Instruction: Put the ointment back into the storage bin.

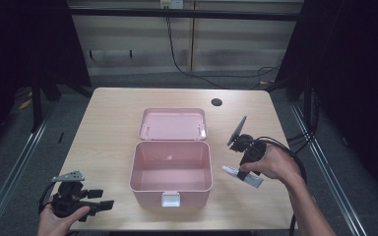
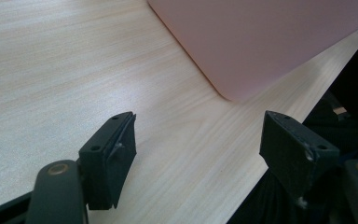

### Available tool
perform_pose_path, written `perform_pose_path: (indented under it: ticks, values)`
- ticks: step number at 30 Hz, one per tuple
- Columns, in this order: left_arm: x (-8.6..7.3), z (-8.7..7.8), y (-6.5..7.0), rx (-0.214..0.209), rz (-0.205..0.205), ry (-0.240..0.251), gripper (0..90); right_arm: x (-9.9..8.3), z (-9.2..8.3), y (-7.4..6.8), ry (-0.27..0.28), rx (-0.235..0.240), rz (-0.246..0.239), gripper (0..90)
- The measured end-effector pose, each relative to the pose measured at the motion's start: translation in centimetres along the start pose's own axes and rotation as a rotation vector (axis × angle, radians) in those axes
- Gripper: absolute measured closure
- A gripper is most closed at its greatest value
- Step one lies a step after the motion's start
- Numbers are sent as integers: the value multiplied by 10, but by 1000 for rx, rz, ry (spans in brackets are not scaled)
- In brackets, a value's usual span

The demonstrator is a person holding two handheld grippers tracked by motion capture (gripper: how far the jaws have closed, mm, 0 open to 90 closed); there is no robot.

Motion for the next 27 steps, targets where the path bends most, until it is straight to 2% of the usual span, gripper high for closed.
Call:
perform_pose_path:
  ticks: [5,7,9,14,18,27]
  values:
    - [0,0,0,1,1,-1,268,-6,-10,-2,12,-10,-26,714]
    - [0,0,-1,3,2,-2,268,-9,-12,-3,2,-15,-57,713]
    - [0,0,0,2,0,-2,268,-11,-15,-6,-12,-19,-54,714]
    - [0,0,-1,2,2,-2,268,-14,-25,-11,-5,-36,-83,713]
    - [0,0,0,1,1,-2,268,-14,-31,-15,15,-46,-125,714]
    - [0,1,0,0,-2,-2,268,-20,-49,-22,22,-53,-162,713]
Point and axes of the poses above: each handheld gripper's, and its own axes: z roughly forward along the jaws, x roughly out of its top, y roughly to its right, the point moved 8 cm from there along z, roughly forward along the jaws, and after that the axes turned 15 degrees about -y, right-handed, at the moved point
